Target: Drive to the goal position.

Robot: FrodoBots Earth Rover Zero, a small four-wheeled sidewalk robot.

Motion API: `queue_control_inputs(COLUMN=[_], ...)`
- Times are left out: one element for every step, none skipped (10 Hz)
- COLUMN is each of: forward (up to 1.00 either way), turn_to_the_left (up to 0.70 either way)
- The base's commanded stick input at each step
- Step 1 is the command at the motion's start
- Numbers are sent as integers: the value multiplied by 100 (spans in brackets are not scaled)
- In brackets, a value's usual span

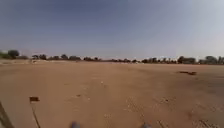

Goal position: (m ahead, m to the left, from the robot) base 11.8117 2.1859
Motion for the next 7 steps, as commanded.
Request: queue_control_inputs(forward=[50, 50, 50, 50, 50, 50, 50], turn_to_the_left=[0, 0, 0, 0, 0, 0, 0])
